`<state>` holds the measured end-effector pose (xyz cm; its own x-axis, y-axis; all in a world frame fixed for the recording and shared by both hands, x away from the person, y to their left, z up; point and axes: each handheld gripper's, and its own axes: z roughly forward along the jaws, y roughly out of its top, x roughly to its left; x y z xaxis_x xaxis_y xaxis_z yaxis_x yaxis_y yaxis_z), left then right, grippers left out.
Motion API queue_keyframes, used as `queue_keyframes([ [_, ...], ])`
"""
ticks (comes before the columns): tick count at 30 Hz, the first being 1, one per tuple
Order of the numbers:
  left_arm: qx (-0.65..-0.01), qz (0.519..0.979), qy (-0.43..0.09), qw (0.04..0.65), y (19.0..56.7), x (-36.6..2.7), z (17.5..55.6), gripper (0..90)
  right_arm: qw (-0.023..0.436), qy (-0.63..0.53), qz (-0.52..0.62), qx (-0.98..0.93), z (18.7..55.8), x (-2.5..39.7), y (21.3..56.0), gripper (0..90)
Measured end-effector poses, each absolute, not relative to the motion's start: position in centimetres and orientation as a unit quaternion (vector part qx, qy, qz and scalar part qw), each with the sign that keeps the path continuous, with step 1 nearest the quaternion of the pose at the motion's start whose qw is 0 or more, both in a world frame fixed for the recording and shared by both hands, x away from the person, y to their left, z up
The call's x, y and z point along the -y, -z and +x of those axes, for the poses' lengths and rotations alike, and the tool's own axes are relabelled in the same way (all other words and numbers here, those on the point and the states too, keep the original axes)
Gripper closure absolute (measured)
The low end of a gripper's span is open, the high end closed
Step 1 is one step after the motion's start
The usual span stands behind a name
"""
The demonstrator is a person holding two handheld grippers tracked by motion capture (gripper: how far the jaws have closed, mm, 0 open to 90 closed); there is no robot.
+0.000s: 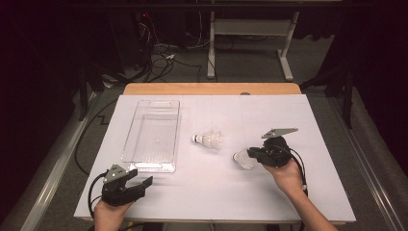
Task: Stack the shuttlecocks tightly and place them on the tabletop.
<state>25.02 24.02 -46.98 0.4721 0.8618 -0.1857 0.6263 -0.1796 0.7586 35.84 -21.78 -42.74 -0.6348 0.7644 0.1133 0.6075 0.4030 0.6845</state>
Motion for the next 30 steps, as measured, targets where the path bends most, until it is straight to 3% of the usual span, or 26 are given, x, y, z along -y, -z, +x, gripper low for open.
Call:
queue_keyframes([
  [30,-0.493,0.754,-0.145,0.409,47.0,-24.0,25.0,33.7,0.118,-0.348,0.443,-0.818,37.5,22.4,43.9,74.7],
])
